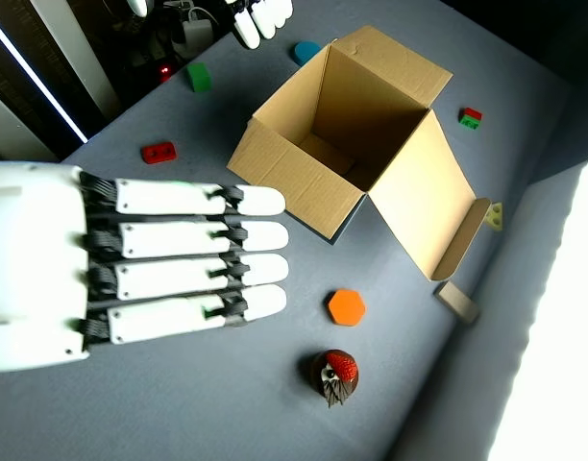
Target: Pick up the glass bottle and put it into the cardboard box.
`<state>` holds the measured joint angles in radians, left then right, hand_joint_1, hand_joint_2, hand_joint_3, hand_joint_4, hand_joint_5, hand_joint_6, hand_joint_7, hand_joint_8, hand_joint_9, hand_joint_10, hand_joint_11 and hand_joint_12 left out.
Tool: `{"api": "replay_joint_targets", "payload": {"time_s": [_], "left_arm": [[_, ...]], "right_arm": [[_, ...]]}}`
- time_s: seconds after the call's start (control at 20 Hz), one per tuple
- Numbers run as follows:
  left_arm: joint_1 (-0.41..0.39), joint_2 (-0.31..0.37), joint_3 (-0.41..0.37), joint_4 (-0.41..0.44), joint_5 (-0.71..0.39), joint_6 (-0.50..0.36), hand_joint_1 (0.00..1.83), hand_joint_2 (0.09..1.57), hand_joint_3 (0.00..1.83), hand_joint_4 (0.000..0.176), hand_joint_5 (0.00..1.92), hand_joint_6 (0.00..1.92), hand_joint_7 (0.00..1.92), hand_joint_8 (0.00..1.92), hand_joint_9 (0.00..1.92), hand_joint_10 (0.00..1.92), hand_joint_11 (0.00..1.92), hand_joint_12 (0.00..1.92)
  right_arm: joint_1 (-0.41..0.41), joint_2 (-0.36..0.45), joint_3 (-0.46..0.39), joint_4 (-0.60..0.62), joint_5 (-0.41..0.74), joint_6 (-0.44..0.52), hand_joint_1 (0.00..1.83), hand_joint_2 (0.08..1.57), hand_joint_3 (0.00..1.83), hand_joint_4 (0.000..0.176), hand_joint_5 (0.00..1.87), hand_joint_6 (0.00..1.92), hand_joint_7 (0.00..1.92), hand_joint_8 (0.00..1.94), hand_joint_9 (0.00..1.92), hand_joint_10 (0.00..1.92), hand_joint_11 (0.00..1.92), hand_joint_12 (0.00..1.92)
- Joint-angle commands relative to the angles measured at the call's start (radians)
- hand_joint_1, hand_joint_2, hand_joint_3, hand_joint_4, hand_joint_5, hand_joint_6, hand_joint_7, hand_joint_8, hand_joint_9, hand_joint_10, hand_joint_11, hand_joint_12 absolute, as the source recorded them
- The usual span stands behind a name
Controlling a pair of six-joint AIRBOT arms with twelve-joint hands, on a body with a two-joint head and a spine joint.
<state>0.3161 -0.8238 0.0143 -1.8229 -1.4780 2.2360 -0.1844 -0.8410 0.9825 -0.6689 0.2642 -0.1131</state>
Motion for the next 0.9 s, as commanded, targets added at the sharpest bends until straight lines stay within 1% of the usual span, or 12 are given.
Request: {"api": "replay_joint_targets", "payload": {"time_s": [0.0,0.1,0.2,0.25,0.3,0.4,0.45,0.55,0.65,0.75,0.85], "left_arm": [[0.014,-0.016,-0.002,0.104,-0.056,-0.036,0.08,1.26,0.0,0.007,0.1,0.0,0.1,0.0,0.09,0.0,0.0,0.3],[0.107,-0.085,0.002,0.157,-0.106,-0.141,0.08,1.26,0.0,0.007,0.1,0.0,0.1,0.0,0.09,0.0,0.0,0.29],[0.167,-0.135,0.008,0.194,-0.142,-0.195,0.08,1.26,0.0,0.007,0.1,0.0,0.1,0.0,0.09,0.0,0.0,0.29],[0.206,-0.174,0.011,0.225,-0.183,-0.236,0.08,1.26,0.0,0.007,0.1,0.0,0.1,0.0,0.09,0.0,0.0,0.29],[0.234,-0.21,0.015,0.246,-0.213,-0.258,0.08,1.26,0.0,0.007,0.1,0.0,0.1,0.0,0.09,0.0,0.0,0.29],[0.259,-0.253,0.022,0.256,-0.231,-0.274,0.08,1.26,0.0,0.007,0.1,0.0,0.1,0.0,0.09,0.0,0.0,0.29],[0.285,-0.283,0.031,0.275,-0.242,-0.291,0.08,1.26,0.0,0.007,0.1,0.0,0.1,0.0,0.09,0.0,0.0,0.28],[0.301,-0.299,0.041,0.286,-0.242,-0.288,0.08,1.26,0.0,0.007,0.1,0.0,0.1,0.0,0.09,0.0,0.0,0.28],[0.329,-0.298,0.051,0.317,-0.242,-0.294,0.08,1.26,0.0,0.0,0.09,0.0,0.1,0.0,0.09,0.0,0.0,0.28],[0.369,-0.298,0.068,0.356,-0.233,-0.33,0.08,1.25,0.0,0.0,0.06,0.0,0.08,0.0,0.08,0.0,0.0,0.25],[0.387,-0.297,0.087,0.373,-0.216,-0.345,0.08,1.25,0.0,0.0,0.05,0.0,0.07,0.0,0.07,0.0,0.0,0.21]], "right_arm": [[0.015,0.003,0.008,0.023,0.072,0.012,1.17,0.98,0.0,0.0,0.14,0.0,0.16,0.0,0.11,0.03,0.0,0.18],[0.023,-0.016,0.017,-0.004,0.015,0.016,1.17,0.98,0.0,0.0,0.15,0.0,0.16,0.0,0.11,0.03,0.0,0.18],[0.024,-0.028,0.022,-0.013,-0.021,0.015,1.17,0.98,0.0,0.0,0.15,0.0,0.16,0.0,0.11,0.03,0.0,0.18],[0.02,-0.035,0.027,-0.014,-0.027,0.013,1.17,0.98,0.0,0.0,0.15,0.0,0.16,0.0,0.12,0.03,0.0,0.15],[0.019,-0.047,0.034,-0.014,-0.033,0.01,1.17,0.98,0.0,0.0,0.15,0.0,0.16,0.0,0.12,0.03,0.0,0.15],[0.017,-0.07,0.049,-0.014,-0.043,0.01,1.17,0.98,0.0,0.0,0.14,0.0,0.16,0.0,0.12,0.03,0.0,0.14],[0.014,-0.1,0.067,-0.013,-0.06,0.01,1.16,0.98,0.0,0.0,0.14,0.0,0.16,0.0,0.12,0.03,0.0,0.14],[0.013,-0.136,0.089,-0.013,-0.104,0.019,1.17,0.98,0.0,0.0,0.14,0.0,0.16,0.0,0.12,0.03,0.0,0.14],[0.009,-0.168,0.112,-0.013,-0.131,0.017,1.16,0.98,0.0,0.0,0.14,0.0,0.16,0.0,0.12,0.03,0.0,0.14],[0.004,-0.188,0.125,-0.013,-0.146,0.002,1.17,0.99,0.0,0.0,0.14,0.0,0.16,0.0,0.12,0.03,0.0,0.14],[-0.007,-0.205,0.138,-0.013,-0.164,-0.008,1.17,0.99,0.0,0.0,0.14,0.0,0.16,0.0,0.12,0.03,0.0,0.14]]}}
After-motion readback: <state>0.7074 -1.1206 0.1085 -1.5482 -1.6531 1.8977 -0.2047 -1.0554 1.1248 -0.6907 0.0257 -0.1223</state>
